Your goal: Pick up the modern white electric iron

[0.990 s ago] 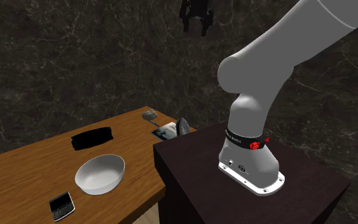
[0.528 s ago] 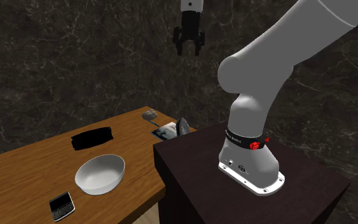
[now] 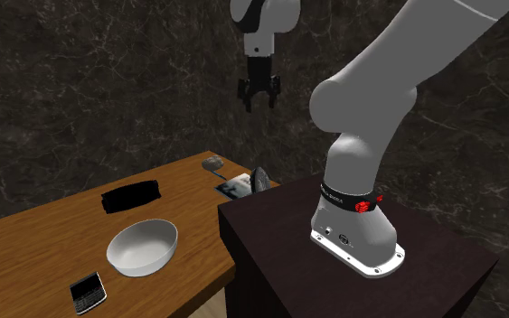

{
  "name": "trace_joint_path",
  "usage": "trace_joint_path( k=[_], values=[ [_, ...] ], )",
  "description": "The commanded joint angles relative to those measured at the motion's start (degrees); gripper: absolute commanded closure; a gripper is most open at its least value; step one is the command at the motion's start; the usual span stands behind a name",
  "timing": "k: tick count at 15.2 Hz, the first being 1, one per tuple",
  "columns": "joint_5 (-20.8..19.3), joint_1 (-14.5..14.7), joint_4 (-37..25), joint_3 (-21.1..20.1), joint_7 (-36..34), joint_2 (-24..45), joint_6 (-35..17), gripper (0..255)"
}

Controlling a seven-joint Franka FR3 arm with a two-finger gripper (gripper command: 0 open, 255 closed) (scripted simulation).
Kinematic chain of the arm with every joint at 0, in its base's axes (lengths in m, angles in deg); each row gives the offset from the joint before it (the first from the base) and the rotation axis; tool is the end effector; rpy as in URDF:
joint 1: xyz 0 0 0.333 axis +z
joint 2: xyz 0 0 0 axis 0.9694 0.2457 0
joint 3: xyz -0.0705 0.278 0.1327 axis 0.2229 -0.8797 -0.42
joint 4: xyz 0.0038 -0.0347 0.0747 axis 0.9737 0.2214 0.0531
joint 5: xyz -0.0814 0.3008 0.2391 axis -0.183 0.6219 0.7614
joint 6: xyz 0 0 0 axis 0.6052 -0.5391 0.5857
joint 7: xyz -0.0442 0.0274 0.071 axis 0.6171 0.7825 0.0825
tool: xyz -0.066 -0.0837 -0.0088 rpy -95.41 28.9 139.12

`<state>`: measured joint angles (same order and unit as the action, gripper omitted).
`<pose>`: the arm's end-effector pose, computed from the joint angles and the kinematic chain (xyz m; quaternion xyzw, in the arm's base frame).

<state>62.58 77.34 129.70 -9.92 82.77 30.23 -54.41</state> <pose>0.3441 0.0496 0.4116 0.9988 0.0469 -0.0095 0.0132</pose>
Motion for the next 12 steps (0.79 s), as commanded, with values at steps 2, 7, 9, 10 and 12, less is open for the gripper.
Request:
trace_joint_path(
  k=[2, 7, 9, 10, 12],
  values=[
    [-1.7, -0.4, 2.1, -2.4, -2.2, 5.5, -8.1, 0],
    [-7.6, -3.0, 3.8, -6.7, -7.9, 16.5, -20.8, 0],
    [-12.0, -4.8, 3.7, -8.5, -11.7, 21.7, -25.6, 0],
    [-14.9, -6.0, 3.4, -9.4, -14.1, 24.4, -27.8, 0],
    [-22.4, -8.3, 2.4, -10.9, -20.2, 30.1, -31.6, 0]
  ],
)
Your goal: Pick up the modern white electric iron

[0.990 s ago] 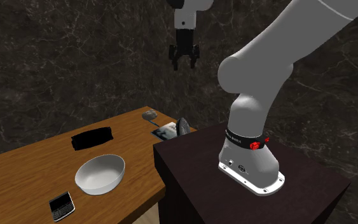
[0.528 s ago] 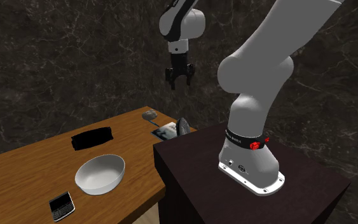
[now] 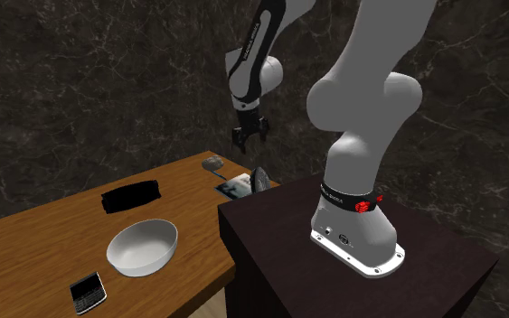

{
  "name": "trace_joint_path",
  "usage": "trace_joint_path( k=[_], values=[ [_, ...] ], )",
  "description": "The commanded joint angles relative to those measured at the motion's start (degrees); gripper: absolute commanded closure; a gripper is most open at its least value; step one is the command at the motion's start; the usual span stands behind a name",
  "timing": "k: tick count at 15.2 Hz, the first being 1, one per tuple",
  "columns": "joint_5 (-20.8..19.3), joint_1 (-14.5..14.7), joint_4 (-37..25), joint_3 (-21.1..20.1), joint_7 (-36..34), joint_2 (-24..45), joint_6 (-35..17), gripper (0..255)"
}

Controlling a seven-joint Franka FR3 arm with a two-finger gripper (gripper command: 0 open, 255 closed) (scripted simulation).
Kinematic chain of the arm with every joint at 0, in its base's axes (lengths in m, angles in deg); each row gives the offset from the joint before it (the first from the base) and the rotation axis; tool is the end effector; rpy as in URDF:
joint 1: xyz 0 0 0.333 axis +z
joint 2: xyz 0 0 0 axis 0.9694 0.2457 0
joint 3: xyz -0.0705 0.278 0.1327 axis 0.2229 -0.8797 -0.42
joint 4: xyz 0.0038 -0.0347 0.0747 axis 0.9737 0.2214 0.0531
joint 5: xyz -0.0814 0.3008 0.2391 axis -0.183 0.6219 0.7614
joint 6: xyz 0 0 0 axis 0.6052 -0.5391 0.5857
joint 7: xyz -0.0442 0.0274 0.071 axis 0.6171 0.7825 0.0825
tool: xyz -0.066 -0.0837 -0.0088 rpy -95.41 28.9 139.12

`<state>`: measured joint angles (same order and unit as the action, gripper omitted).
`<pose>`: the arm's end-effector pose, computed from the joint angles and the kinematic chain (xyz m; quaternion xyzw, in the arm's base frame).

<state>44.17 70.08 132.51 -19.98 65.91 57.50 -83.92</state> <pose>0.3814 0.0747 0.2554 0.9938 0.0625 0.0031 0.0914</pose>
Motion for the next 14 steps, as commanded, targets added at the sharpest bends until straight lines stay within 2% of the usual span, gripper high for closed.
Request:
trace_joint_path(
  k=[1, 4, 5, 12, 14],
  values=[
    [-8.7, -2.1, -1.3, -1.3, -7.0, 5.8, -3.5, 0],
    [-24.2, -2.9, -4.9, 0.1, -19.4, 14.9, -6.1, 0],
    [-27.5, -2.2, -5.9, 1.2, -22.1, 17.0, -6.4, 0],
    [-37.3, 0.4, -8.5, 5.4, -30.6, 24.2, -9.4, 0],
    [-38.1, 0.6, -8.8, 5.8, -31.3, 24.8, -9.6, 0]
  ],
)
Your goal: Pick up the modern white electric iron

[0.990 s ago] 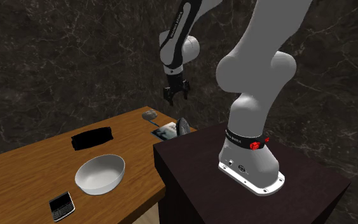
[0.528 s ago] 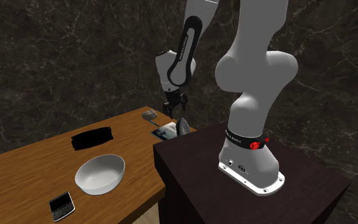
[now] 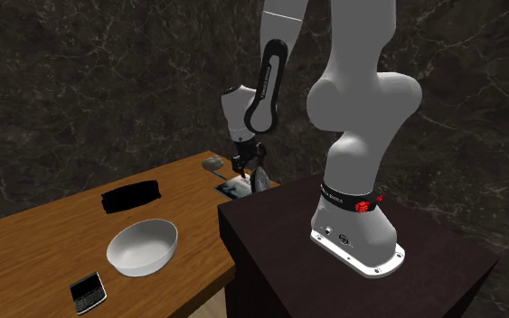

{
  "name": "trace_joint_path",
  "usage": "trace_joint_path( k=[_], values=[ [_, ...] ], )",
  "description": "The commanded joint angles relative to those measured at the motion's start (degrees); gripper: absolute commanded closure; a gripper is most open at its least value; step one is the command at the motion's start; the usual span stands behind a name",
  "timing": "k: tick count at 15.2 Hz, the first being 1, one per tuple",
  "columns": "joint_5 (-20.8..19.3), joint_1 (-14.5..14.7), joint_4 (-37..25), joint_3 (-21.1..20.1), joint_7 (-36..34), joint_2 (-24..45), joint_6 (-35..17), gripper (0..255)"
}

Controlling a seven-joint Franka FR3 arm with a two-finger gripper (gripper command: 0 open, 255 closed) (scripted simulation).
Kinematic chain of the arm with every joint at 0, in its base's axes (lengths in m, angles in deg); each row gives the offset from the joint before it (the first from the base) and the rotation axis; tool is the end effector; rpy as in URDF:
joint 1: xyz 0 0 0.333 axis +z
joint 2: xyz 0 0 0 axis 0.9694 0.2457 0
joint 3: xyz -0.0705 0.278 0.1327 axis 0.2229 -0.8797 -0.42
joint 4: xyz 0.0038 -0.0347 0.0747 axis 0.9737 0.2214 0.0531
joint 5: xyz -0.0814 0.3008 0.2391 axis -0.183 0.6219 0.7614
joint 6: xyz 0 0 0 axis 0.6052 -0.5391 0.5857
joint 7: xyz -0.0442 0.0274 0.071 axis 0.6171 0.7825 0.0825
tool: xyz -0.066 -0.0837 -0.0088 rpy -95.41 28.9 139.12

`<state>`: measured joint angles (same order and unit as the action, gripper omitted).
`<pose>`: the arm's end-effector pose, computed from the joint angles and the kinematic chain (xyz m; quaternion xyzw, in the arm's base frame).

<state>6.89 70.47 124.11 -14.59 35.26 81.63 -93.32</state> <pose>0.3972 0.0810 0.1439 0.9891 0.0725 0.0102 0.1277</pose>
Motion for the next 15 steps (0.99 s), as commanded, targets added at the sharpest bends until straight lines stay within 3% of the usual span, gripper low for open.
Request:
trace_joint_path(
  k=[1, 10, 15],
  values=[
    [-0.6, 0.2, -0.2, 0.2, -0.6, 0.4, -0.2, 255],
    [-0.8, 0.2, -0.4, 0.4, -0.6, 0.7, -0.2, 255],
    [6.1, -1.6, 1.7, -2.6, 5.4, -4.5, 1.8, 255]
  ],
)
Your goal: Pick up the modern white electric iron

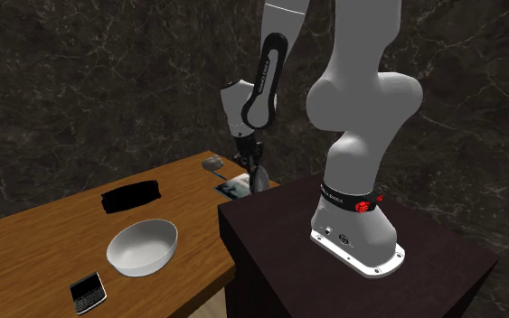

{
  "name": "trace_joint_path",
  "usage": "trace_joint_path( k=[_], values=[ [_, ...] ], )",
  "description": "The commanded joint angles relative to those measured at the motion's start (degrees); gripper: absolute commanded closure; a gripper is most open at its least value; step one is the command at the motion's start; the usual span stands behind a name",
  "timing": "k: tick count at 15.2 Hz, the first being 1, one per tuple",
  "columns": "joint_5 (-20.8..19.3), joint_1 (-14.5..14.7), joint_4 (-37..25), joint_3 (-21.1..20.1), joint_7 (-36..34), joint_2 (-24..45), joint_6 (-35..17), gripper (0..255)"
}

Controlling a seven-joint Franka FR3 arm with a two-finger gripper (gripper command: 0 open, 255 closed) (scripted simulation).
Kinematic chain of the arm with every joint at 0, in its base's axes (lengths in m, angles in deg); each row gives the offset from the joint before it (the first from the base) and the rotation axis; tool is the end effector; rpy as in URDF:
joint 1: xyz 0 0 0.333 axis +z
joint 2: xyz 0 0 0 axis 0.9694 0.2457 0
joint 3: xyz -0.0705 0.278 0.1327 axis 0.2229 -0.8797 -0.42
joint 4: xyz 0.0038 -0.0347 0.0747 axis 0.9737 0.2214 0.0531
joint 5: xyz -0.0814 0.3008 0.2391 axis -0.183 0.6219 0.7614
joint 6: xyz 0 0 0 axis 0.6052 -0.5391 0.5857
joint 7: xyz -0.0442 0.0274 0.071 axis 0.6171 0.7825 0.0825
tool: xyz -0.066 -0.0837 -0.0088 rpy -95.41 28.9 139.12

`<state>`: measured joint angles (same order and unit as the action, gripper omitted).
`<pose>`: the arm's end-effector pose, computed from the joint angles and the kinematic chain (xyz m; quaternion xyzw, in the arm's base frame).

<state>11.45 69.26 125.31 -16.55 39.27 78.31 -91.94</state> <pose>0.3980 0.0812 0.1613 0.9891 0.0726 0.0103 0.1278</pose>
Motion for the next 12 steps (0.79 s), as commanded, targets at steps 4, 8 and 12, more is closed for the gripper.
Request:
trace_joint_path(
  k=[4, 8, 12],
  values=[
    [7.4, -1.4, 1.8, -2.6, 6.4, -5.3, 2.2, 255],
    [13.3, -1.9, 2.8, -4.2, 11.3, -9.5, 4.2, 255],
    [16.3, -1.8, 3.1, -4.6, 13.9, -11.7, 5.5, 255]
  ],
)
